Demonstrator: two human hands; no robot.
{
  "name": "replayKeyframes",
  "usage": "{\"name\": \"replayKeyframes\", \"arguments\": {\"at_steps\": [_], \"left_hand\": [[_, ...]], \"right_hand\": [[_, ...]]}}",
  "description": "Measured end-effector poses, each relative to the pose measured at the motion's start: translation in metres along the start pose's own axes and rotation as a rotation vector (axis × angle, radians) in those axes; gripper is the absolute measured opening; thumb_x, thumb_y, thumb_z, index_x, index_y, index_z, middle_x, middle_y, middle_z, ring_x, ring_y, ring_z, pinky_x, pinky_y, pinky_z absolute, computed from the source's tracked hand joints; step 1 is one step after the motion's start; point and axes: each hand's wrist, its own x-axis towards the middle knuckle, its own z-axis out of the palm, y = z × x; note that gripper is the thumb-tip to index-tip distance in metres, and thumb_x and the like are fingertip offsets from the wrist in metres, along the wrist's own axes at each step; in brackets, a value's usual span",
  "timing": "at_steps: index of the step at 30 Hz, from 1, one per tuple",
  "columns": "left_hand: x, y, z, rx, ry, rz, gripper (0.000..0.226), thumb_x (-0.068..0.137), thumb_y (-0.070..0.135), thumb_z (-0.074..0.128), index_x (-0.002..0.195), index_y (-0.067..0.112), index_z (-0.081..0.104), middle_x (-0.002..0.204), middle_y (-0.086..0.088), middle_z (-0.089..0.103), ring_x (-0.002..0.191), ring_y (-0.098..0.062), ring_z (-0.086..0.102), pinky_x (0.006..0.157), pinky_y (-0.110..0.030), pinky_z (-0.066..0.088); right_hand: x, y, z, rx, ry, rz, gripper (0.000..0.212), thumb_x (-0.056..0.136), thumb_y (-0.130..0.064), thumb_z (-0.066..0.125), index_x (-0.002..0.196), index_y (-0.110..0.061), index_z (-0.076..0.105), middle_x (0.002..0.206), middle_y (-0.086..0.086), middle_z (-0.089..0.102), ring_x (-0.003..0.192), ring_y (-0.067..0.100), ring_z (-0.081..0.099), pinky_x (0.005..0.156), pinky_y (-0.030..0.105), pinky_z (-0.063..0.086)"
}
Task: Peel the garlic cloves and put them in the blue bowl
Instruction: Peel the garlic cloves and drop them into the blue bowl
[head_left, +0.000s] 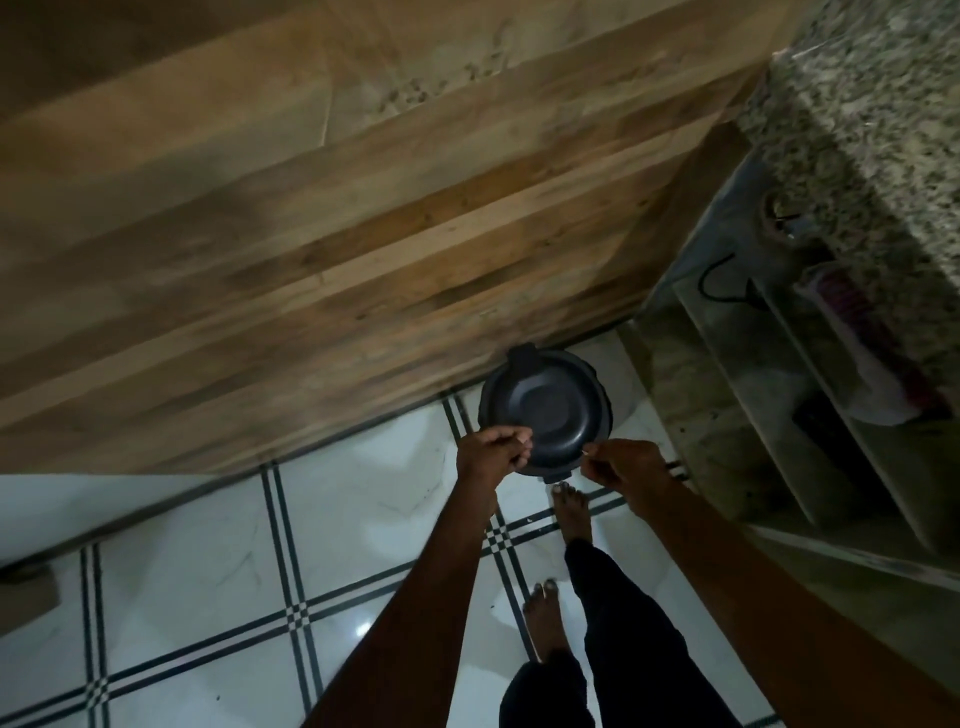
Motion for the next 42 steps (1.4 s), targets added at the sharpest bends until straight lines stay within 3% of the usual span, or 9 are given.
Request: {"name": "replayKeyframes", "arguments": {"at_steps": [10, 16, 20, 23, 25, 29, 33, 39, 42], "left_hand": [[0.012, 0.009, 0.011, -0.084, -0.043, -0.012, 0.02, 0.092, -0.005, 0.067, 0.111, -0.008, 0.069, 0.096, -0.017, 0.071, 0.085, -0.021, 0.069, 0.067, -0.018, 0.058], [0.041, -0.001, 0.025, -0.075, -0.065, -0.109, 0.012, 0.088, -0.012, 0.066, 0.09, -0.002, 0.07, 0.092, -0.016, 0.071, 0.085, -0.025, 0.07, 0.069, -0.023, 0.062], [0.061, -0.012, 0.034, -0.068, -0.055, -0.159, 0.019, 0.087, -0.021, 0.061, 0.08, -0.004, 0.068, 0.089, -0.018, 0.069, 0.083, -0.028, 0.067, 0.067, -0.026, 0.062], [0.078, -0.023, 0.042, -0.05, -0.044, -0.165, 0.013, 0.09, -0.019, 0.059, 0.095, -0.011, 0.068, 0.103, -0.022, 0.068, 0.09, -0.028, 0.067, 0.068, -0.024, 0.062], [0.092, -0.028, 0.05, 0.017, -0.029, -0.127, 0.025, 0.093, -0.017, 0.055, 0.114, -0.011, 0.067, 0.114, -0.016, 0.064, 0.102, -0.027, 0.063, 0.068, -0.021, 0.061], [0.126, -0.036, 0.059, 0.336, 0.014, 0.057, 0.038, 0.096, -0.014, 0.049, 0.13, -0.004, 0.062, 0.131, -0.018, 0.063, 0.095, -0.031, 0.07, 0.072, -0.029, 0.061], [0.138, -0.045, 0.061, 0.684, 0.231, 0.29, 0.018, 0.096, 0.004, 0.058, 0.104, 0.002, 0.075, 0.103, -0.019, 0.075, 0.091, -0.029, 0.072, 0.078, -0.032, 0.058], [0.104, -0.019, 0.063, 0.599, 0.243, 0.403, 0.028, 0.086, -0.008, 0.057, 0.082, 0.009, 0.079, 0.089, -0.009, 0.077, 0.083, -0.022, 0.072, 0.075, -0.008, 0.048], [0.067, -0.006, 0.06, 0.457, 0.16, 0.391, 0.037, 0.085, -0.007, 0.06, 0.072, 0.024, 0.076, 0.084, -0.006, 0.078, 0.075, -0.025, 0.074, 0.077, -0.042, 0.063]], "right_hand": [[0.01, -0.014, 0.011, 0.087, 0.04, 0.056, 0.019, 0.087, 0.001, 0.071, 0.069, 0.002, 0.064, 0.074, 0.021, 0.068, 0.078, 0.03, 0.064, 0.097, 0.049, 0.055], [0.034, -0.014, 0.014, 0.12, 0.051, 0.08, 0.011, 0.09, 0.004, 0.066, 0.08, 0.003, 0.063, 0.081, 0.021, 0.066, 0.071, 0.024, 0.064, 0.083, 0.038, 0.058], [0.068, -0.008, 0.017, 0.1, 0.085, 0.135, 0.024, 0.089, 0.003, 0.067, 0.066, 0.0, 0.061, 0.06, 0.013, 0.065, 0.068, 0.025, 0.061, 0.091, 0.044, 0.054], [0.1, -0.01, 0.022, 0.023, 0.096, 0.206, 0.013, 0.09, 0.001, 0.069, 0.077, 0.005, 0.066, 0.054, 0.012, 0.064, 0.05, 0.022, 0.064, 0.064, 0.034, 0.062], [0.121, -0.011, 0.029, -0.016, 0.069, 0.211, 0.014, 0.089, -0.003, 0.072, 0.099, 0.004, 0.067, 0.068, 0.013, 0.068, 0.05, 0.02, 0.066, 0.049, 0.03, 0.058], [0.153, -0.009, 0.034, -0.056, -0.082, 0.137, 0.032, 0.092, -0.012, 0.069, 0.122, -0.005, 0.061, 0.118, 0.015, 0.062, 0.1, 0.027, 0.061, 0.087, 0.041, 0.058], [0.172, -0.006, 0.022, -0.187, 0.013, -0.009, 0.024, 0.088, -0.01, 0.069, 0.111, -0.004, 0.072, 0.113, 0.016, 0.072, 0.097, 0.029, 0.072, 0.084, 0.044, 0.062], [0.192, 0.006, 0.006, -0.166, 0.025, -0.064, 0.029, 0.064, -0.031, 0.084, 0.08, -0.009, 0.076, 0.086, 0.014, 0.076, 0.081, 0.031, 0.074, 0.081, 0.049, 0.062], [0.097, -0.023, -0.01, -0.031, -0.036, -0.099, 0.016, 0.09, -0.004, 0.065, 0.076, -0.005, 0.072, 0.088, 0.025, 0.073, 0.068, 0.028, 0.067, 0.074, 0.043, 0.059]]}}
